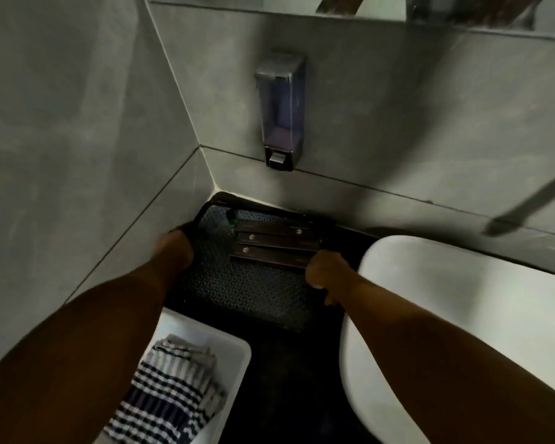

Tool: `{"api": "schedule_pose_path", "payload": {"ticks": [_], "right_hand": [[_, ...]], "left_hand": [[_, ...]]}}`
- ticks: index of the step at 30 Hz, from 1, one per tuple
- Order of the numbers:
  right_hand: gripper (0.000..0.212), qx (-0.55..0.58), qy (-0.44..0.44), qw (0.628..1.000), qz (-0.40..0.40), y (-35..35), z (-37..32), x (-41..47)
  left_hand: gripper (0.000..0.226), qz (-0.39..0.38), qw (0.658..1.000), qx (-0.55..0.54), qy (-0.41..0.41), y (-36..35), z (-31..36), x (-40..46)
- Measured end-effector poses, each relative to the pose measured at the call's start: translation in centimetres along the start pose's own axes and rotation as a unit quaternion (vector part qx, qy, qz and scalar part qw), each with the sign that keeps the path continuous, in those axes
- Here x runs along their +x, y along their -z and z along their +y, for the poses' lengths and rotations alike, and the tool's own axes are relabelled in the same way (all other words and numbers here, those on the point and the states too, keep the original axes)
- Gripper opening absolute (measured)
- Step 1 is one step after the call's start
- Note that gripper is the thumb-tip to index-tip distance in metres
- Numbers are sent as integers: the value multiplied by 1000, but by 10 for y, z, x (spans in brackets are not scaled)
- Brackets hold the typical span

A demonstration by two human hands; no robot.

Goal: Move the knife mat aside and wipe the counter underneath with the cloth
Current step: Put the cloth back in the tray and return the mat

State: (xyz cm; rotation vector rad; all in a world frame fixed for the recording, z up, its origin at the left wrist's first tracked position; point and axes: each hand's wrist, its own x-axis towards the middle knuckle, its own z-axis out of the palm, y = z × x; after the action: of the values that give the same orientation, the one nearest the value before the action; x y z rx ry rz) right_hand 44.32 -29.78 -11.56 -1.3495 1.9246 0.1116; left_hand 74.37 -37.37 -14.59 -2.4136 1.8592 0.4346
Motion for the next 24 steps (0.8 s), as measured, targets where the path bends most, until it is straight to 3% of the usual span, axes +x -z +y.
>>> {"api": "schedule_pose_path", "payload": {"ticks": [3, 5, 12, 17, 24], "right_hand": [[28, 53, 9, 999, 5, 20, 0, -24], [9, 71, 9, 997, 12, 36, 4, -44], [14, 105, 33, 992, 65, 71, 74, -111], [12, 120, -4, 989, 85, 102, 171, -157], [14, 153, -71, 978, 126, 156, 348, -226]], "left_hand": [[44, -13, 1000, -11, 17, 33, 3, -18], [43, -10, 999, -18, 35, 54, 5, -34], [39, -25, 997, -48, 50, 94, 34, -126], [27, -23, 996, -78, 19, 90, 98, -215], [24, -85, 992, -84, -26, 58, 231, -338]]}}
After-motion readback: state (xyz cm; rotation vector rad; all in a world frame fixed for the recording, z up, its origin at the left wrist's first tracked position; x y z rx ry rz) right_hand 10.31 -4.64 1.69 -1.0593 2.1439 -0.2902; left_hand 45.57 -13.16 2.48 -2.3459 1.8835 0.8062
